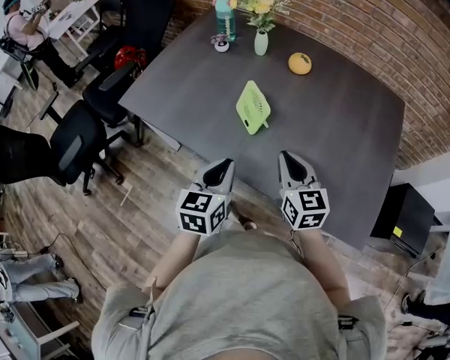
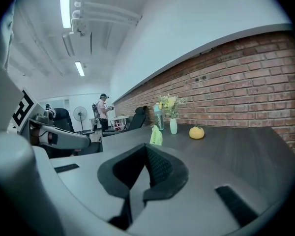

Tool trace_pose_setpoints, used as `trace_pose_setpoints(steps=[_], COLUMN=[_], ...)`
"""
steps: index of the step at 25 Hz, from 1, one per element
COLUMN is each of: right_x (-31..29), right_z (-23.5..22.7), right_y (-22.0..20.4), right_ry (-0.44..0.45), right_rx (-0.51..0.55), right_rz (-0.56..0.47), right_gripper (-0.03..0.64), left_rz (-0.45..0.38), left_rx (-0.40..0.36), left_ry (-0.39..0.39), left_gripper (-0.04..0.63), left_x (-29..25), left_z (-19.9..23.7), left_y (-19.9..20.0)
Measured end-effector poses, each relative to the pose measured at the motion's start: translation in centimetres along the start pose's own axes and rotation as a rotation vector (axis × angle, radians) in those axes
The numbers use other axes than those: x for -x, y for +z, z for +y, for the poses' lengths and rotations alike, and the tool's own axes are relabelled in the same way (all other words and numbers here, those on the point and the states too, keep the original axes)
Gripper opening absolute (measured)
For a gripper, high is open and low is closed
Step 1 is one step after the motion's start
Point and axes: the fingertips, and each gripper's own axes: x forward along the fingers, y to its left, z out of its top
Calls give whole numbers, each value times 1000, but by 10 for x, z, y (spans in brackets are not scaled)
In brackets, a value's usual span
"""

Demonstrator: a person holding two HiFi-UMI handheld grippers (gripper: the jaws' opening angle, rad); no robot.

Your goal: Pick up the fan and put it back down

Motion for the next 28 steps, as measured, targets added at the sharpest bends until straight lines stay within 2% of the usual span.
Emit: trace_pose_setpoints(steps=[12, 28], right_x=[39, 44], right_z=[20, 11], right_y=[-7, -11], right_ry=[61, 18], right_rx=[11, 3], right_rz=[-28, -31], right_gripper=[3, 2], left_rz=[-15, 3], left_rx=[-1, -19], left_ry=[4, -25], left_gripper=[26, 25], left_x=[16, 9], left_z=[-32, -38], left_y=[-16, -17])
